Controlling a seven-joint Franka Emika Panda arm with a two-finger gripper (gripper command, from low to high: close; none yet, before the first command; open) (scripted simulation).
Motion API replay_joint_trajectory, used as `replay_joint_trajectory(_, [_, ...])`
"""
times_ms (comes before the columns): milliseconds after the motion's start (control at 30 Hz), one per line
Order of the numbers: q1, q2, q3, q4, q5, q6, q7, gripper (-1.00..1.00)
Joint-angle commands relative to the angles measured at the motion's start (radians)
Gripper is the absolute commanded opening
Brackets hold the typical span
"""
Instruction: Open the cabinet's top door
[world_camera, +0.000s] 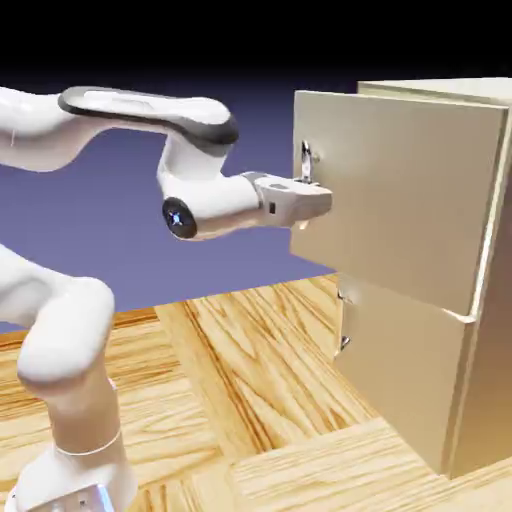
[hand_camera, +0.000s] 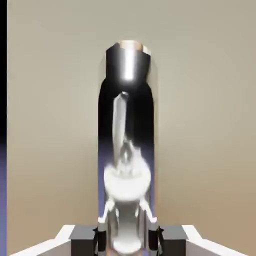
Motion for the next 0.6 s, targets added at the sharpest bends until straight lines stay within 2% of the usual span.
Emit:
replay_joint_trajectory(0, [0.013,-0.016,-0.03,-0.018,-0.041,-0.018,0.019,-1.0])
replay_joint_trajectory(300, [0.047,-0.143,-0.293,-0.131,-0.432,-0.22,0.166,-1.0])
replay_joint_trajectory(567, [0.0,-0.165,-0.556,-0.141,-0.78,-0.471,0.234,-1.0])
